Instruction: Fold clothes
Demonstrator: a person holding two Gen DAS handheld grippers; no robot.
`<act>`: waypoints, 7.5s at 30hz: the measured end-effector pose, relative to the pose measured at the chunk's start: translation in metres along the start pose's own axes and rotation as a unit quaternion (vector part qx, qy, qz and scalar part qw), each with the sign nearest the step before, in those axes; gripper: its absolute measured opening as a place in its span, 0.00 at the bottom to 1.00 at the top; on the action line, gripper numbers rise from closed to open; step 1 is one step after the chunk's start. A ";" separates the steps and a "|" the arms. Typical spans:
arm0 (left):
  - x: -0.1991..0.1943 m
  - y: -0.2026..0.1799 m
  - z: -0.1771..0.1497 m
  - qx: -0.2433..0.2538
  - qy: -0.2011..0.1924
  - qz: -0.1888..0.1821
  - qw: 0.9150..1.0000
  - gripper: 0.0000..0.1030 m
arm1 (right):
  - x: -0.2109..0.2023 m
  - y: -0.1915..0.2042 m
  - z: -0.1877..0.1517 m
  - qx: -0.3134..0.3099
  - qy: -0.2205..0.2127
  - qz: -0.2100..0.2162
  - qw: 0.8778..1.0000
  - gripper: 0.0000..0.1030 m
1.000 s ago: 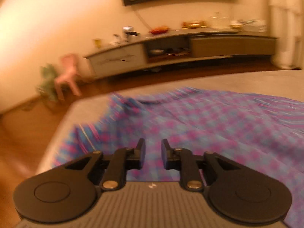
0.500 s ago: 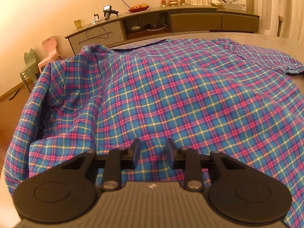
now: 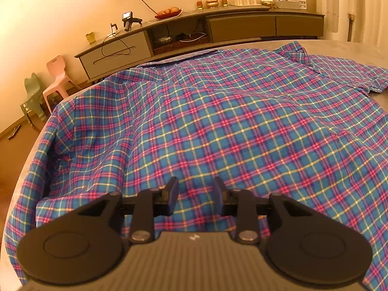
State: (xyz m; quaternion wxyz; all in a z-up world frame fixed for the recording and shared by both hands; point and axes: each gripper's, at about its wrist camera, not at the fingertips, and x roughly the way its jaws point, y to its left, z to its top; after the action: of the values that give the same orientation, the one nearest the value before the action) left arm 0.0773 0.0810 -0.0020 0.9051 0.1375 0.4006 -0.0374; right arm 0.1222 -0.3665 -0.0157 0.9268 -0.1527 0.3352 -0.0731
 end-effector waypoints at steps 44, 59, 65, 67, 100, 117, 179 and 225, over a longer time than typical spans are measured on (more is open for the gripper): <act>-0.021 0.222 0.004 -0.161 0.015 0.303 0.939 0.09 | -0.088 0.193 0.007 -0.111 0.001 0.224 0.968 0.76; -0.021 0.111 0.024 0.002 0.017 0.103 0.995 0.35 | -0.039 0.171 0.076 -0.030 -0.037 0.192 0.980 0.86; 0.010 0.091 0.031 0.040 0.044 0.100 0.993 0.35 | 0.037 0.183 0.093 -0.009 0.016 0.210 0.977 0.85; 0.014 0.097 0.035 0.030 0.042 0.099 0.994 0.35 | 0.051 0.164 0.095 0.017 0.026 0.206 0.978 0.86; -0.109 0.083 -0.021 -0.051 -0.037 0.002 0.998 0.47 | -0.270 0.344 0.027 -0.160 -0.093 0.323 0.928 0.05; -0.138 0.043 -0.085 -0.176 -0.015 -0.060 0.982 0.55 | -0.277 0.379 -0.039 -0.192 -0.071 0.390 0.898 0.07; -0.209 0.038 -0.151 -0.337 -0.056 0.080 0.936 0.05 | -0.159 0.226 -0.062 0.233 0.074 0.413 0.877 0.68; 0.062 0.066 0.039 -0.115 0.016 0.049 0.992 0.28 | -0.028 0.153 0.017 0.014 -0.008 0.203 0.979 0.78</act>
State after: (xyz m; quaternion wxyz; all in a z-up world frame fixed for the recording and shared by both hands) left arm 0.1586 0.1363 -0.0079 0.9092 0.0525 0.4092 0.0560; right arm 0.1167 -0.2115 -0.0371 0.9269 -0.0692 0.3509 0.1133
